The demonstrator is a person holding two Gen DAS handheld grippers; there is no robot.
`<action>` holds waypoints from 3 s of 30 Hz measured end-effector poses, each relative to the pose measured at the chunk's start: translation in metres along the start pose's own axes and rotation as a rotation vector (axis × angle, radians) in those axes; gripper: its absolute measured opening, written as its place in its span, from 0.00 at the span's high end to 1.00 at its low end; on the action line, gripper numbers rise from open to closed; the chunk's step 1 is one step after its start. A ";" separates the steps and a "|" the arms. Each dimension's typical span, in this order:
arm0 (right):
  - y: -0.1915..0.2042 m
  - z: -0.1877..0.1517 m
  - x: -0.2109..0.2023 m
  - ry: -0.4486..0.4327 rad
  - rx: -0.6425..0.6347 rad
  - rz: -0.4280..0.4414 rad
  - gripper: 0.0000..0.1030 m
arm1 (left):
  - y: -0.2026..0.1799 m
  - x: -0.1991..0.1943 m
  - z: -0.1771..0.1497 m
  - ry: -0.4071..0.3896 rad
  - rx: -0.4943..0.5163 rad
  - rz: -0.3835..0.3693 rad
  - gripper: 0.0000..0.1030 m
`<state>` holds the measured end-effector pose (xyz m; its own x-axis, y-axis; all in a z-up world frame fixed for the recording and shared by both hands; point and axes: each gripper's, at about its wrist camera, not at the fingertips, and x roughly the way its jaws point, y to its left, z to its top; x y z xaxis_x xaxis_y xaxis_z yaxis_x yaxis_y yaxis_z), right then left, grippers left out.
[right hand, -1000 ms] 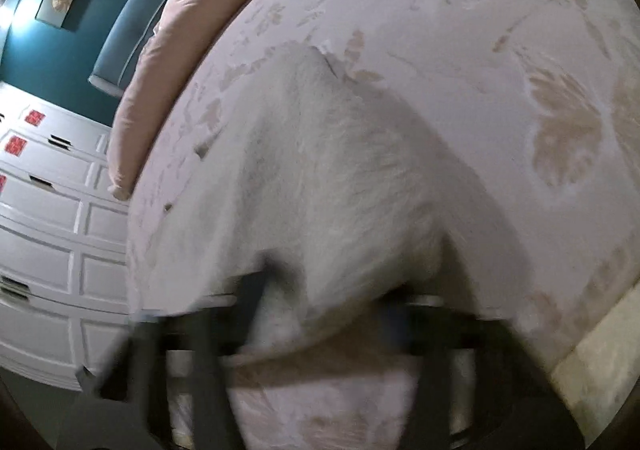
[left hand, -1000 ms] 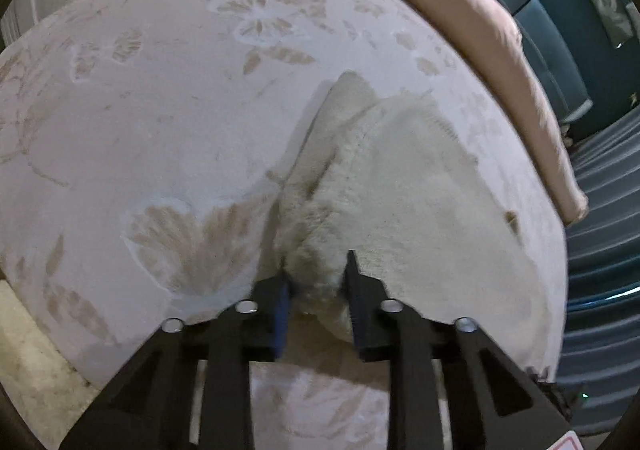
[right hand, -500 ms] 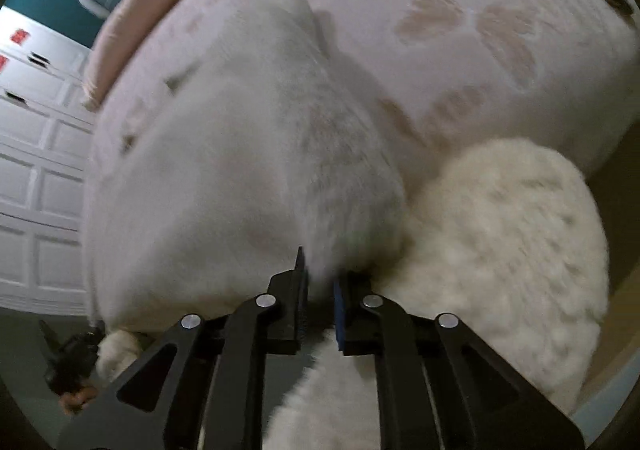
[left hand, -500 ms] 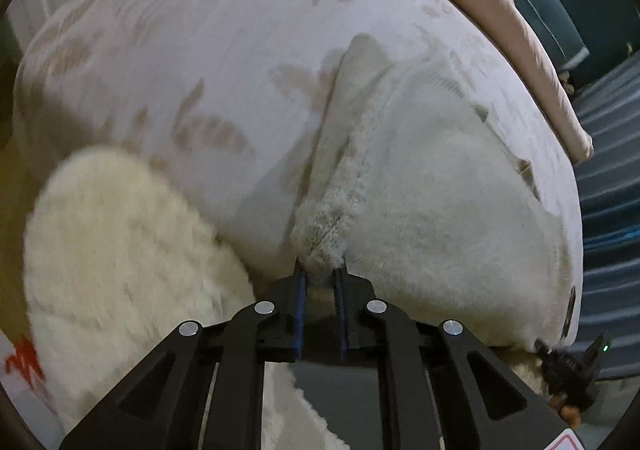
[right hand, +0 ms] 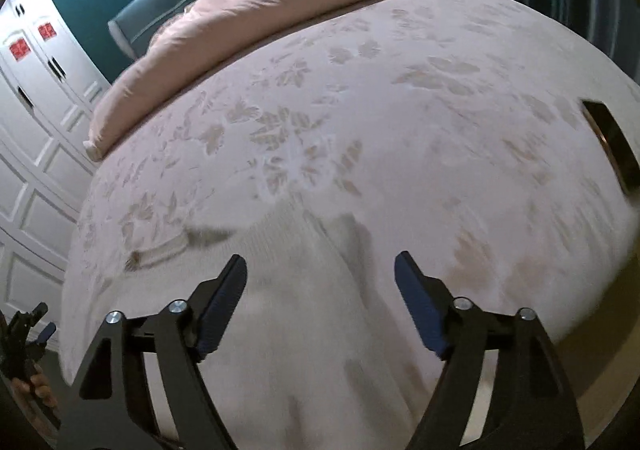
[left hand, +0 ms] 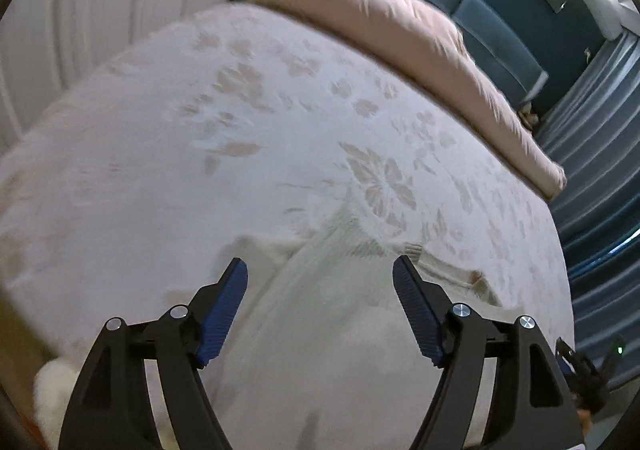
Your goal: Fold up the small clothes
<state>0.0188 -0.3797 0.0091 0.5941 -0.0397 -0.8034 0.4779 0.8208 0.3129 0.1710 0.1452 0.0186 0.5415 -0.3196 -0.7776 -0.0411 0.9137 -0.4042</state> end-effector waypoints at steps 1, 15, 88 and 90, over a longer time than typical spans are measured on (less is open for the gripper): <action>0.005 0.002 0.011 0.015 -0.006 -0.002 0.25 | -0.002 0.020 0.004 0.023 -0.002 0.017 0.30; 0.033 0.016 -0.012 -0.081 -0.029 0.146 0.92 | 0.018 0.022 0.005 0.042 -0.023 -0.015 0.94; 0.107 -0.168 0.011 0.242 -0.370 -0.018 0.67 | -0.050 0.012 -0.167 0.223 0.306 0.196 0.80; 0.107 -0.159 -0.004 0.226 -0.356 0.005 0.67 | -0.046 0.000 -0.161 0.207 0.271 0.158 0.80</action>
<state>-0.0356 -0.2012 -0.0351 0.4202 0.0577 -0.9056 0.1991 0.9678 0.1540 0.0376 0.0628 -0.0410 0.3641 -0.1876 -0.9123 0.1282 0.9803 -0.1505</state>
